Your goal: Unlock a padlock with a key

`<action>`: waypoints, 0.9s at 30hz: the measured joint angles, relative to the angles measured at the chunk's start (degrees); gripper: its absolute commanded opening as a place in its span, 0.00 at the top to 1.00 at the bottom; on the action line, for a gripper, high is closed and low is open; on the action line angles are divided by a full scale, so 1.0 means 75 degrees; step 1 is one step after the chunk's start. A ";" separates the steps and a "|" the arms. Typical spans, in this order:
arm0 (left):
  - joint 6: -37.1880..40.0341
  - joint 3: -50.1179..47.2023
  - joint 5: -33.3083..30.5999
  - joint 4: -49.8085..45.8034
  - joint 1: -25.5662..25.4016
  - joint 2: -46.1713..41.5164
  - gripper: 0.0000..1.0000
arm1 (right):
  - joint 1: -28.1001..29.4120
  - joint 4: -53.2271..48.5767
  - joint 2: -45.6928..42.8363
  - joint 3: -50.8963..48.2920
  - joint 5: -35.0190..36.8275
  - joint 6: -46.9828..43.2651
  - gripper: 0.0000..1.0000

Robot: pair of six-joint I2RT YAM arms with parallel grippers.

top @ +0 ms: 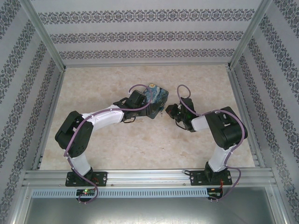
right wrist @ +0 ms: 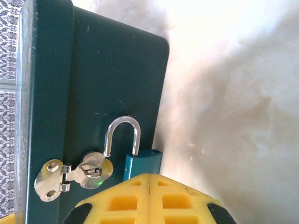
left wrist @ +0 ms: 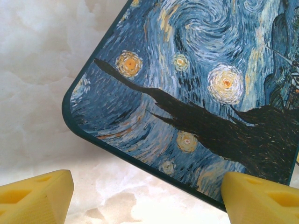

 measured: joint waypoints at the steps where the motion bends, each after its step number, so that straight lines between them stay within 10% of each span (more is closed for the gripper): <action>1: 0.0000 0.0000 0.0000 0.0000 0.0000 0.0000 0.17 | 0.0000 0.0000 -0.0032 -0.0052 0.0006 0.0012 0.85; 15: 0.0003 0.0000 0.0003 0.0003 0.0000 0.0000 0.17 | 0.0169 0.0198 -0.0111 -0.0274 0.0064 0.0038 0.59; 27: 0.0000 0.0000 0.0006 0.0003 0.0000 0.0000 0.18 | 0.0545 -0.0440 0.0058 0.0306 0.0382 -0.0152 0.58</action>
